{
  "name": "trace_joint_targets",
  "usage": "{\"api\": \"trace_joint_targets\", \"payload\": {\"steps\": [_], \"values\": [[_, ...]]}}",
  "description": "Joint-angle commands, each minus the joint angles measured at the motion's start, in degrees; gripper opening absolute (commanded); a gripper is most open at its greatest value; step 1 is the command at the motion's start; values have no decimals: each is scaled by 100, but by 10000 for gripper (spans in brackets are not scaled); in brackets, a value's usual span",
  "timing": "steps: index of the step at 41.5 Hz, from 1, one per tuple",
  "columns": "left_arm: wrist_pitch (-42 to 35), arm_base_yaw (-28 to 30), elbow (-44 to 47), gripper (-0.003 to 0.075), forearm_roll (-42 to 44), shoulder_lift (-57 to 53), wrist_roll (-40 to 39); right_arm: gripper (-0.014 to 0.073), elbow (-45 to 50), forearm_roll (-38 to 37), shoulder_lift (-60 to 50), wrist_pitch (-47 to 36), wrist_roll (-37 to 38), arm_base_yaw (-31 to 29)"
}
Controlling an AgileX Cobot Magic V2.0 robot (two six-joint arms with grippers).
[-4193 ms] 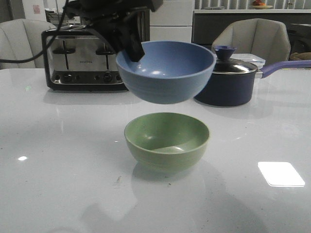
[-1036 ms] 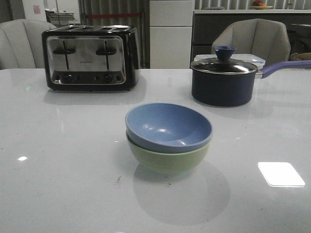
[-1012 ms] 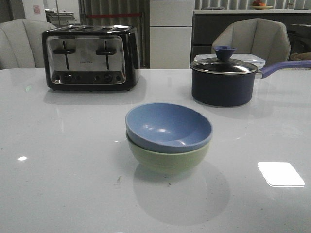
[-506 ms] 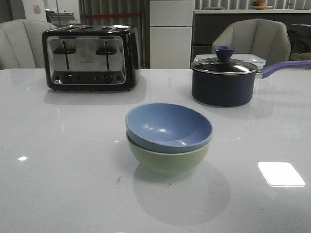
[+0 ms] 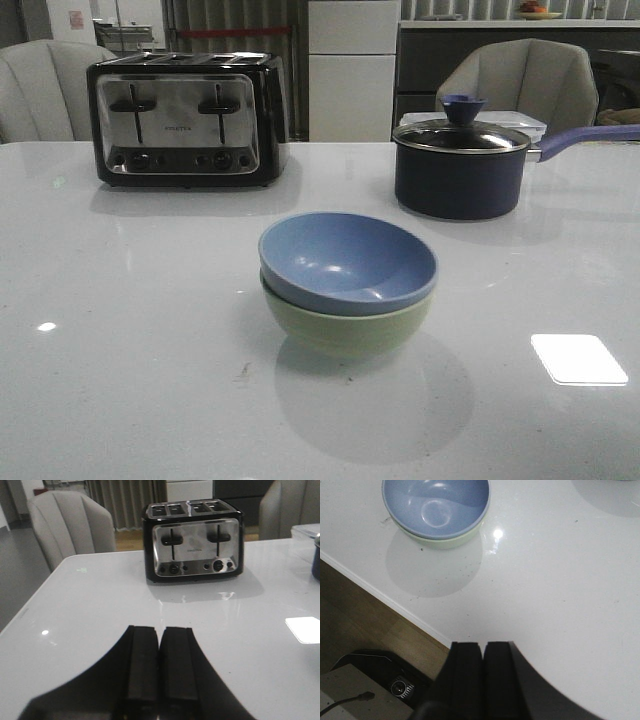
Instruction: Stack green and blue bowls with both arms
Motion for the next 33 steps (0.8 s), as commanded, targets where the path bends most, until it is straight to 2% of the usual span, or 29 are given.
{"api": "trace_joint_targets", "payload": {"steps": [1, 9, 15, 19, 24, 33], "values": [[-718, 257, 215, 93, -195, -302, -9, 54, -146, 51, -31, -304, 2, -33], [-1061, 295, 614, 93, -483, -502, -94, 54, -146, 51, -31, -300, 2, -33], [-1648, 155, 869, 93, -62, -515, -483, 54, -146, 51, -31, -295, 2, -33], [-1739, 104, 984, 93, 176, -515, -886, 54, -146, 51, -31, -295, 2, -33], [-2096, 95, 1159, 93, 176, -515, -898, 54, -146, 51, -31, -295, 2, -33], [-2160, 92, 1149, 93, 176, -515, -898, 54, -146, 51, -31, -295, 2, -33]]}}
